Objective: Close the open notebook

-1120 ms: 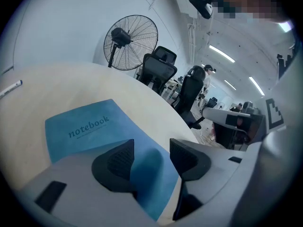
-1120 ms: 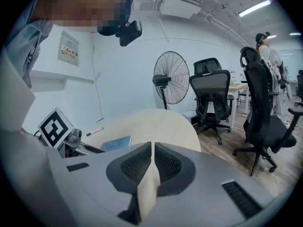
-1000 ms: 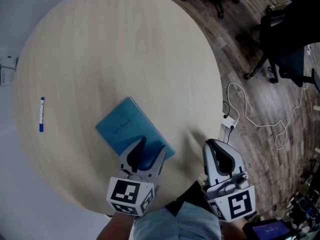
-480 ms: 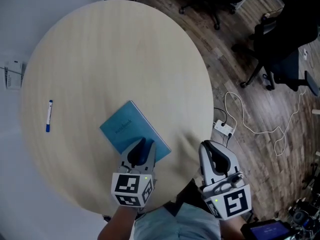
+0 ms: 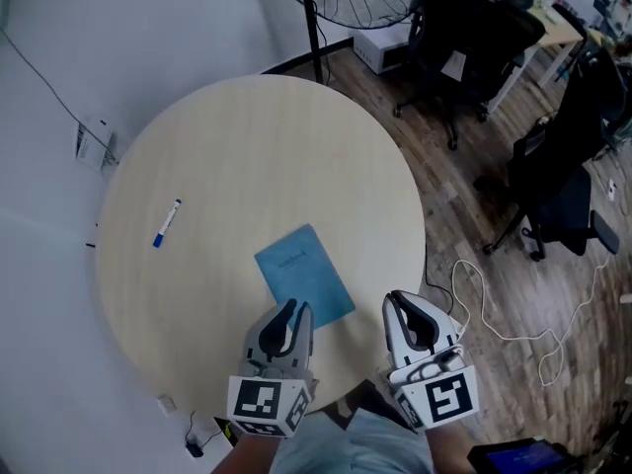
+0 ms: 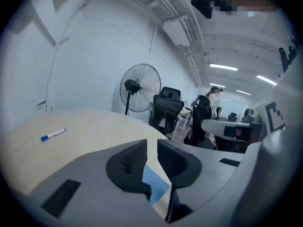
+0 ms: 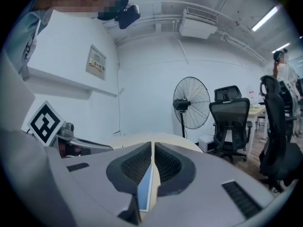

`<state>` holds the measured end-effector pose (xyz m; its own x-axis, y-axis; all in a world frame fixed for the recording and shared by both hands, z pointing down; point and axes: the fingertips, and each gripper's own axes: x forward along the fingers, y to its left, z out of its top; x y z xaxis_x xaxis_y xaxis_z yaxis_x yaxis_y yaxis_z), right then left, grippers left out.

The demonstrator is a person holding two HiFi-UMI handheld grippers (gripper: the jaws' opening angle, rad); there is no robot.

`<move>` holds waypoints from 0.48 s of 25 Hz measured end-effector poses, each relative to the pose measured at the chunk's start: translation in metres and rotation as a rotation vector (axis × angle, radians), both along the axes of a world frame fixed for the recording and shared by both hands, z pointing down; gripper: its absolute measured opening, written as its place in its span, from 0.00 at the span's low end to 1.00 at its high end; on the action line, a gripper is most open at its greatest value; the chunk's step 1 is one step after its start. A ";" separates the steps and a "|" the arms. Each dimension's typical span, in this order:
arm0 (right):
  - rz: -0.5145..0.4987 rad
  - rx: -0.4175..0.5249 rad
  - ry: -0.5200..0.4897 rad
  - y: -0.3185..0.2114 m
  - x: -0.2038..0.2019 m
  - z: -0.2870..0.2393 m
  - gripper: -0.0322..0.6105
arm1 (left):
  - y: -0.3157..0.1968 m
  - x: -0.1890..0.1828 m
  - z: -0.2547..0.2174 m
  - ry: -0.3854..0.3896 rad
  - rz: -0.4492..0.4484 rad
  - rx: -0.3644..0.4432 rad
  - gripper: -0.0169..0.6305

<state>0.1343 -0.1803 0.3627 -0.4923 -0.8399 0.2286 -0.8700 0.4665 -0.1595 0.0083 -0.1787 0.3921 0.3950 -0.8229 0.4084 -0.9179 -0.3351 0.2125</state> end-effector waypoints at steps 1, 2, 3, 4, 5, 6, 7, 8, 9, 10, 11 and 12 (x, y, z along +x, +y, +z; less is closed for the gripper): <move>-0.027 0.032 0.003 0.009 -0.008 -0.019 0.13 | 0.011 -0.006 -0.027 -0.005 -0.034 0.056 0.14; -0.053 0.063 0.001 0.015 -0.017 -0.038 0.13 | 0.020 -0.013 -0.054 -0.012 -0.067 0.114 0.11; -0.077 0.094 -0.002 0.020 -0.025 -0.055 0.13 | 0.027 -0.021 -0.078 -0.018 -0.098 0.170 0.10; -0.102 0.126 -0.005 0.024 -0.033 -0.070 0.13 | 0.033 -0.028 -0.100 -0.019 -0.127 0.221 0.08; -0.125 0.159 -0.005 0.028 -0.041 -0.083 0.13 | 0.039 -0.035 -0.120 -0.019 -0.154 0.266 0.07; -0.145 0.191 -0.005 0.032 -0.048 -0.095 0.13 | 0.046 -0.041 -0.136 -0.027 -0.178 0.304 0.07; -0.164 0.225 -0.007 0.036 -0.055 -0.106 0.13 | 0.054 -0.047 -0.150 -0.046 -0.203 0.341 0.06; -0.181 0.255 -0.009 0.040 -0.062 -0.117 0.13 | 0.061 -0.053 -0.162 -0.074 -0.228 0.377 0.06; -0.196 0.274 -0.004 0.044 -0.068 -0.124 0.13 | 0.067 -0.059 -0.171 -0.107 -0.254 0.412 0.06; -0.206 0.282 0.007 0.047 -0.072 -0.129 0.13 | 0.073 -0.065 -0.177 -0.135 -0.281 0.439 0.06; -0.213 0.285 0.016 0.050 -0.077 -0.132 0.13 | 0.079 -0.071 -0.181 -0.152 -0.305 0.456 0.06; -0.219 0.287 0.020 0.052 -0.082 -0.134 0.13 | 0.084 -0.078 -0.184 -0.157 -0.326 0.464 0.06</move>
<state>0.0525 -0.1286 0.2283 -0.6654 -0.7464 0.0100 -0.7461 0.6654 0.0217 -0.0695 -0.0952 0.2080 0.0557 -0.9984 0.0092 -0.9978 -0.0560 -0.0355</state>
